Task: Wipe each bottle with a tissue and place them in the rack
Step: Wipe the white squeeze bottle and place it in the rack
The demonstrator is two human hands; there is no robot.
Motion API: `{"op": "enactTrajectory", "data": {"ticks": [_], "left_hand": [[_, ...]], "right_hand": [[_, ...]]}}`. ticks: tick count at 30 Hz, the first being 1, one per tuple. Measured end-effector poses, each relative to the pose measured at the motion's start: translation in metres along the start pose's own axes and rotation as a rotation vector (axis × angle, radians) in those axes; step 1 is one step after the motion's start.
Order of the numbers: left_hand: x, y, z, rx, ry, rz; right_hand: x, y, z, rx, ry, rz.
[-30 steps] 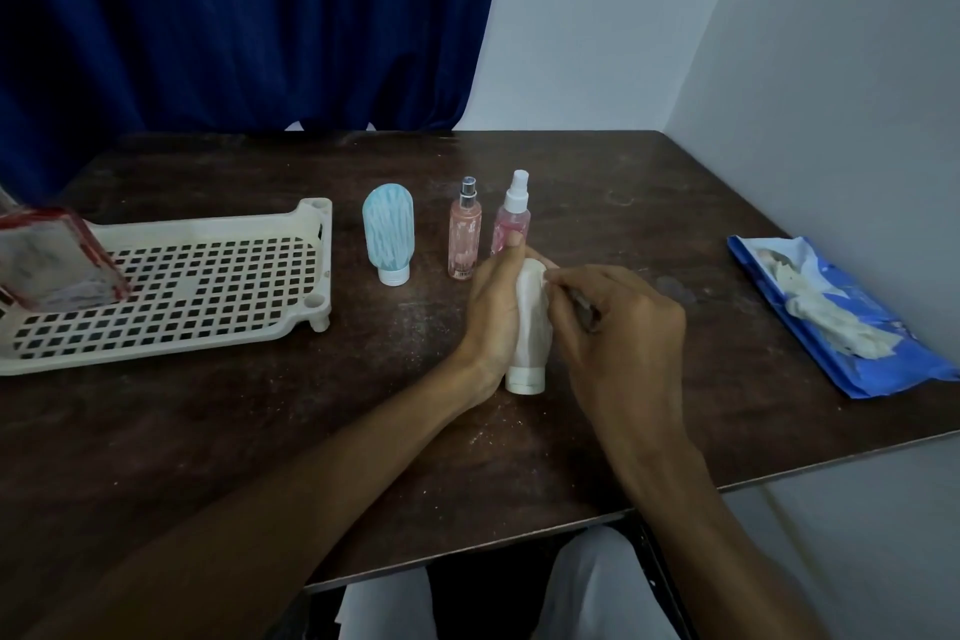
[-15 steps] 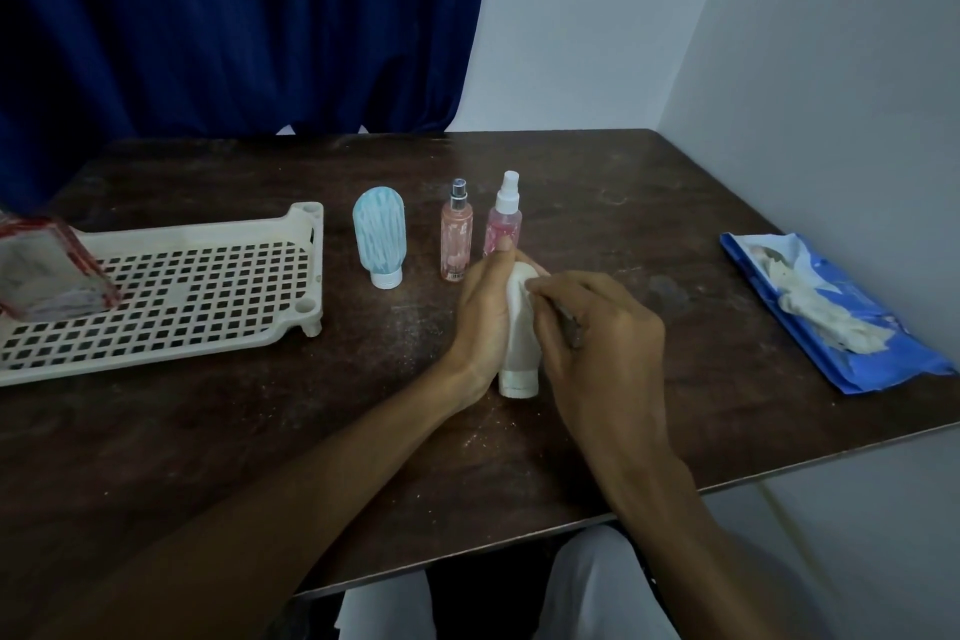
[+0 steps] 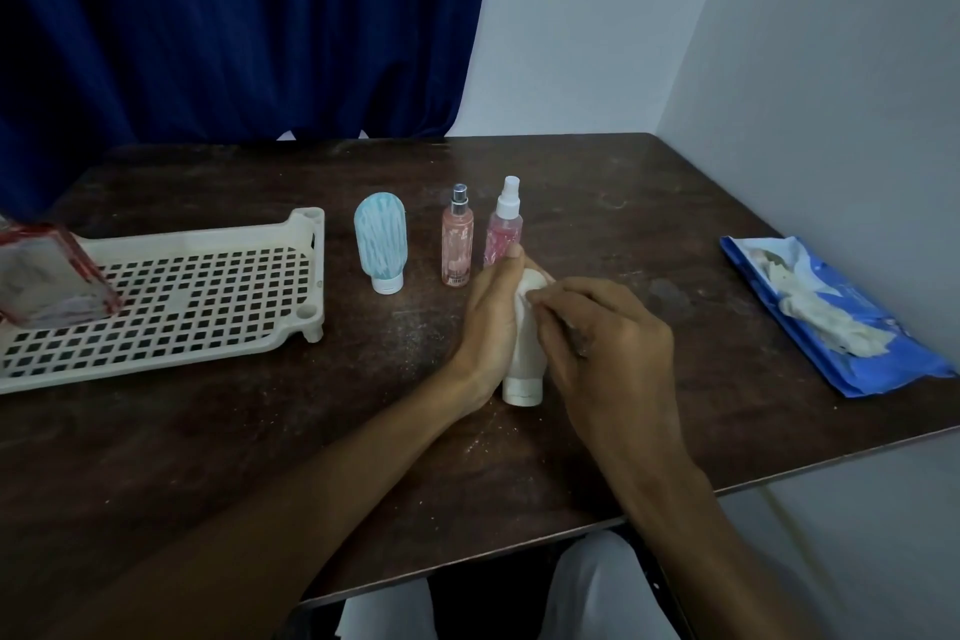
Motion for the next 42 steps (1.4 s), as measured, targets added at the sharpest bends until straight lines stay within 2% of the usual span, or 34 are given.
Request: {"op": "enactTrajectory", "data": {"ticks": [4,7,12,16,23,29,35,39,42], "left_hand": [[0.001,-0.001,-0.001,0.019,-0.011,-0.004],[0.002,-0.003,0.000,0.048,0.013,0.000],[0.005,-0.007,-0.005,0.136,0.084,-0.008],[0.004,-0.003,-0.011,0.217,0.105,-0.033],[0.002,-0.003,-0.014,0.259,0.156,-0.067],[-0.005,0.000,-0.012,0.306,0.262,-0.114],[0.003,-0.001,-0.016,0.268,0.149,-0.007],[-0.003,0.000,-0.015,0.348,0.308,-0.073],[-0.006,0.001,-0.016,0.399,0.383,-0.106]], "right_hand": [[0.001,-0.006,0.009,-0.041,-0.001,0.000],[0.000,-0.009,0.006,-0.079,-0.094,0.012],[0.011,0.002,0.021,-0.321,-0.314,0.068],[0.008,0.009,0.026,-0.395,-0.331,0.051],[-0.001,0.005,0.016,-0.300,-0.239,0.017],[-0.003,0.015,0.007,-0.114,-0.088,0.003],[0.000,0.009,0.011,-0.129,-0.097,0.048],[-0.004,0.015,0.005,-0.088,-0.114,0.006],[-0.002,0.017,0.012,-0.138,-0.150,-0.004]]}}
Point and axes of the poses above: each hand's wrist, its own y-axis away from the middle knuckle, its own x-axis out of the back of the hand, z = x × y, the point moved 6 cm from there along -y, towards the middle knuckle, and after that the axes turned 3 degrees about z, right-handed, at the moved point
